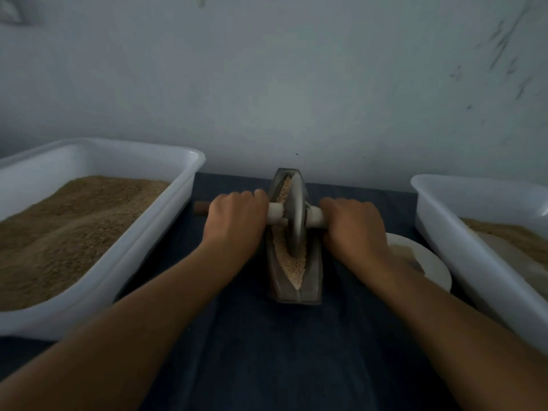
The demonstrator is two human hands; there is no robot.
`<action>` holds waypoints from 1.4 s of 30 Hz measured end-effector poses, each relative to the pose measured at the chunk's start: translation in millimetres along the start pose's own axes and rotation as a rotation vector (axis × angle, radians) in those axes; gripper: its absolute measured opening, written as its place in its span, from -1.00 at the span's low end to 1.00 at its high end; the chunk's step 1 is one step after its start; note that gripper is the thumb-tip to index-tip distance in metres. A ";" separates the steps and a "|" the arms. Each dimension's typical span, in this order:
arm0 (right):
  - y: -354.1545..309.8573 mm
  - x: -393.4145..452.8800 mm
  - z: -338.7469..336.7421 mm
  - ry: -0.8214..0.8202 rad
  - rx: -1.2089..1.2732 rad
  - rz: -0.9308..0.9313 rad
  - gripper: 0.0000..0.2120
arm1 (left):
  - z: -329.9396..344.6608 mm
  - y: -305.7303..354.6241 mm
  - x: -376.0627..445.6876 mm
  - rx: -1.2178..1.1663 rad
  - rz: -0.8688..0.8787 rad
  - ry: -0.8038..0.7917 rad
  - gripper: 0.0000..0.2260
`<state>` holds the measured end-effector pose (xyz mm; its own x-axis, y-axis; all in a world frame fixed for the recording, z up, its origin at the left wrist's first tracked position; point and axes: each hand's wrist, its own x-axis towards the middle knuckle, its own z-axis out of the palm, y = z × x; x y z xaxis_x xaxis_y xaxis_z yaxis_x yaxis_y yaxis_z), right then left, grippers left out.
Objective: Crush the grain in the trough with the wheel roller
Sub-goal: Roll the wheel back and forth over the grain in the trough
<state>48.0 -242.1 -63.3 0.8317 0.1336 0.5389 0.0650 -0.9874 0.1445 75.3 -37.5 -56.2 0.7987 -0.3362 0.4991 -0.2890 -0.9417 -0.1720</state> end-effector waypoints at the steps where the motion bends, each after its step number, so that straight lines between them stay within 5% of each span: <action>1: -2.5 -5.1 -4.2 0.019 0.017 -0.002 -0.86 | -2.9 0.7 -7.7 -0.008 0.001 0.010 -0.74; 7: -11.9 -35.6 -31.5 0.112 0.128 -0.032 -0.86 | -18.9 -0.2 -48.2 -0.025 0.028 0.065 -0.67; 18: -11.8 -40.4 -29.5 0.038 0.088 -0.039 -0.74 | -13.0 -6.3 -47.2 -0.121 0.079 0.090 -0.71; 23: -1.1 -9.9 -0.6 -0.002 0.008 -0.010 -0.90 | 3.3 -5.8 -2.2 -0.074 0.061 -0.018 -0.71; 36: 26.1 84.6 43.1 -0.142 0.047 0.071 -0.62 | 25.3 -7.5 90.2 -0.100 -0.066 -0.117 -0.78; 42: 17.1 87.3 36.4 -0.089 -0.057 0.043 -0.74 | 31.8 -14.7 85.5 -0.125 -0.072 -0.191 -0.78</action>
<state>141.8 -250.4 -44.0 0.8791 0.0804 0.4699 -0.0011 -0.9853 0.1708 164.6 -52.6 -38.0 0.9012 -0.2751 0.3349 -0.2819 -0.9590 -0.0292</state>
